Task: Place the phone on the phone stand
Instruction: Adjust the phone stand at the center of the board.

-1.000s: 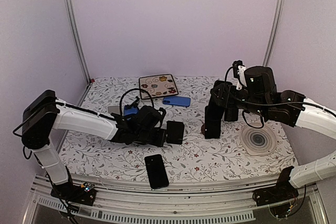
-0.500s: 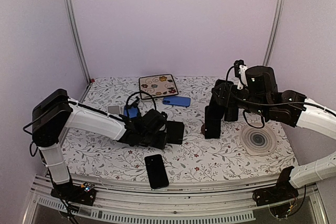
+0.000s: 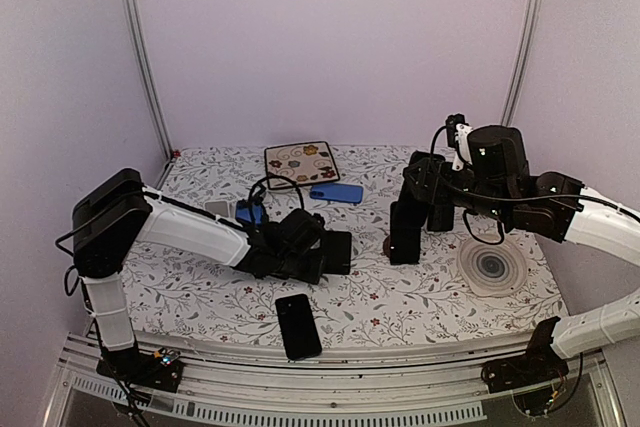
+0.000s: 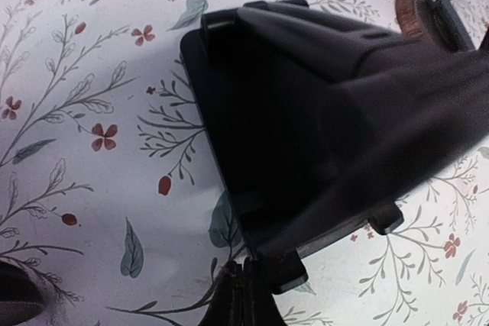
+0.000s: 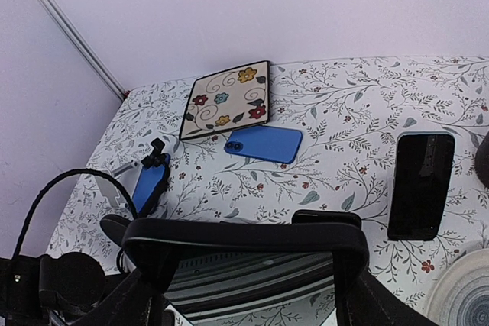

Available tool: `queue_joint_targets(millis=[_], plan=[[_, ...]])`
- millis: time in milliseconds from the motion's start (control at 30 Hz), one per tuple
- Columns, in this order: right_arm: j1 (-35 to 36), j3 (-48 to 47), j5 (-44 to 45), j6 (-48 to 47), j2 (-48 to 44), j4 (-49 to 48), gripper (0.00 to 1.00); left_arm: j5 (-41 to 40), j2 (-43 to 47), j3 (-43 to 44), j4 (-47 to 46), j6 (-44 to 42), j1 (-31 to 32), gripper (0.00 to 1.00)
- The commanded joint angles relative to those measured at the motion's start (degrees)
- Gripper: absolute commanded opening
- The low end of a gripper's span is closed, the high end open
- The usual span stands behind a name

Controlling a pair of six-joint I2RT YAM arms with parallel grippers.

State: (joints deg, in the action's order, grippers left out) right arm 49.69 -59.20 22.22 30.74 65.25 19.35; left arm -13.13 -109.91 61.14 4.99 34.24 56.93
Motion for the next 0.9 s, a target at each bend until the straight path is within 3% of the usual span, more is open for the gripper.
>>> queue_joint_targets(millis=[0, 433, 867], plan=[[-0.4, -0.5, 1.1, -0.4, -1.9, -1.9, 0.13, 0.5, -1.2, 2.1, -1.4, -0.3, 1.0, 0.00], [-0.3, -1.0, 0.4, -0.7, -1.3, -1.6, 0.13, 1.3, -4.4, 5.2, -1.8, -0.5, 1.4, 0.00], [1.7, -3.5, -2.1, -2.7, 4.4, -3.1, 0.12, 0.6, 0.5, 2.5, -1.0, -0.4, 1.0, 0.00]])
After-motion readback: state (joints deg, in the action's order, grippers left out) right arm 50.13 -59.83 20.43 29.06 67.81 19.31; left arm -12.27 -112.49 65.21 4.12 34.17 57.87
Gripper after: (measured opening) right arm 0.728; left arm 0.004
